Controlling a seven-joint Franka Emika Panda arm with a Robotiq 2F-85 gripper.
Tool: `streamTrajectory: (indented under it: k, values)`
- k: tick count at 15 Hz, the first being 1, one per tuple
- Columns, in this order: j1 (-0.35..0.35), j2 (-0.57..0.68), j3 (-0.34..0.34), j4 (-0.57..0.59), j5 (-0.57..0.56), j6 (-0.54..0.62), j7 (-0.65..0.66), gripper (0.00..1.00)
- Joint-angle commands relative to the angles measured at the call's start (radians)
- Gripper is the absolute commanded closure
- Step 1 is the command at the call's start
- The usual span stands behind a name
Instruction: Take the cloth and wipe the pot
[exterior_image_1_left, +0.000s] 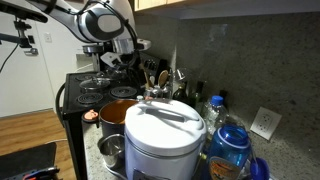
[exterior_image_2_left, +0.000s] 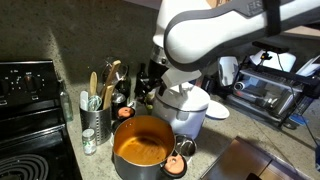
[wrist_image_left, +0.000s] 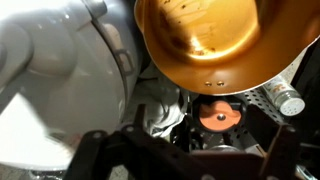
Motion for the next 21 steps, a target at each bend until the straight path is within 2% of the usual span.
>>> streamTrajectory:
  k: [1,6,13,21]
  values:
    - [0.008,0.126,-0.027,0.15,-0.077,-0.008,0.031,0.0]
    - [0.021,0.279,-0.089,0.255,-0.164,0.04,0.061,0.0]
    - [0.073,0.452,-0.174,0.369,-0.181,0.174,0.097,0.0]
    - [0.14,0.589,-0.245,0.535,-0.178,0.122,0.116,0.0]
